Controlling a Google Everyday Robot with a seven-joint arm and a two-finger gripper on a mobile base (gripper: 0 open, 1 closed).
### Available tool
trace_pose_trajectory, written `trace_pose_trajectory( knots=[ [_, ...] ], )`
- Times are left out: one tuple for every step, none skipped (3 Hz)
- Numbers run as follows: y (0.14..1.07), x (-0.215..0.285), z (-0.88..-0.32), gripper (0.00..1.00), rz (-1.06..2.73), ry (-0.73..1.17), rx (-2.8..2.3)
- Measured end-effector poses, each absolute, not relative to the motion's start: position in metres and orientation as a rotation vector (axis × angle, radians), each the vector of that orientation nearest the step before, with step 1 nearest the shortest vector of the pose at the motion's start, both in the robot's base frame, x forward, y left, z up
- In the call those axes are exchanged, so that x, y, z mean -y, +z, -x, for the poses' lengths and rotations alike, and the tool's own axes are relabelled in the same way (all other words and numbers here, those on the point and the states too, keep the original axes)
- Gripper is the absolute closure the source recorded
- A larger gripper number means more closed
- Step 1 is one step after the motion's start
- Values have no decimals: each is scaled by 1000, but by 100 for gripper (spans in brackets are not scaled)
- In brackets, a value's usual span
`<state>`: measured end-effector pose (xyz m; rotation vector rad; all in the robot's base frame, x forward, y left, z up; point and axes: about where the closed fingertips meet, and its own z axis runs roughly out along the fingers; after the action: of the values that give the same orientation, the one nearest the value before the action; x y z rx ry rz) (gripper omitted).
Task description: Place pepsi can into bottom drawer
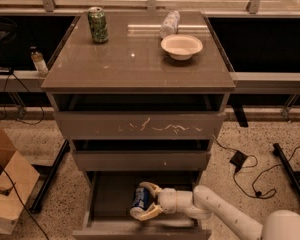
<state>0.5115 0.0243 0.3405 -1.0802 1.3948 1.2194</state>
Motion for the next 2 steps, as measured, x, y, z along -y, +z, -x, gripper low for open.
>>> trace_pose_trajectory(
  knots=[
    [305,-23,-526,100,1034,1255,-1431],
    [274,-28,-541,100,1061,1312,-1473]
  ],
)
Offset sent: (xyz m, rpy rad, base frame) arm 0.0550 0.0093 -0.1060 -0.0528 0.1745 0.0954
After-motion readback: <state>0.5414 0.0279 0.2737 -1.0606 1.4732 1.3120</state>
